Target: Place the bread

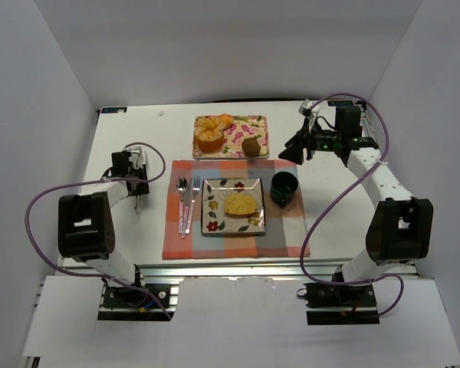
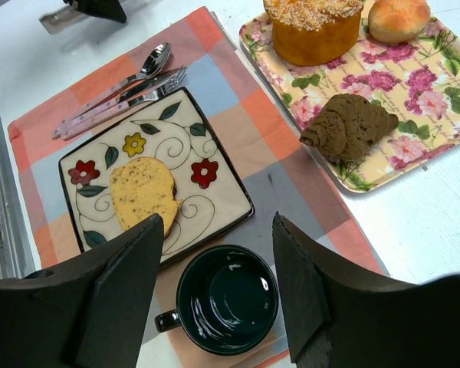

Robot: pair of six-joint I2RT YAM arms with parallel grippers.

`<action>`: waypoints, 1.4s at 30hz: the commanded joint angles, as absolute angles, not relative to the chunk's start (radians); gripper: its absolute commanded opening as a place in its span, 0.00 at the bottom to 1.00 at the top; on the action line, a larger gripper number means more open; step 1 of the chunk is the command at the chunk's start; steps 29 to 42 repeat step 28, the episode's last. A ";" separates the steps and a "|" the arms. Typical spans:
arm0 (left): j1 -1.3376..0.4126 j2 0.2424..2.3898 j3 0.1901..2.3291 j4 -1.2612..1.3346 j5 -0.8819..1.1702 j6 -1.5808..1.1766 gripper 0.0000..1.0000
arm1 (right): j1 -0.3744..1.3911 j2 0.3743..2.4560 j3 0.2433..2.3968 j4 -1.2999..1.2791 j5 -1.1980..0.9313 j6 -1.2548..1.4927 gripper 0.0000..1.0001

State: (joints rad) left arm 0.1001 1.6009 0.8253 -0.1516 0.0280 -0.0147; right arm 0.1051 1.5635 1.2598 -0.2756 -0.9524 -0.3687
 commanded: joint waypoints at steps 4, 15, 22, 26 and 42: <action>0.113 1.605 0.805 -0.092 0.032 -0.014 0.59 | 0.101 1.526 1.250 -0.285 -0.959 -0.385 0.64; 0.120 1.487 0.767 -0.092 -0.026 -0.078 0.98 | 0.104 1.532 1.270 -0.319 -0.934 -0.387 0.79; 0.120 1.277 0.723 -0.078 -0.121 -0.199 0.98 | 0.185 1.543 1.310 -0.314 -0.573 -0.230 0.89; 0.120 1.100 0.683 -0.038 -0.225 -0.316 0.98 | 0.204 1.557 1.319 -0.287 -0.499 -0.193 0.89; 0.120 1.051 0.680 -0.028 -0.294 -0.350 0.98 | 0.206 1.566 1.338 -0.275 -0.523 -0.186 0.90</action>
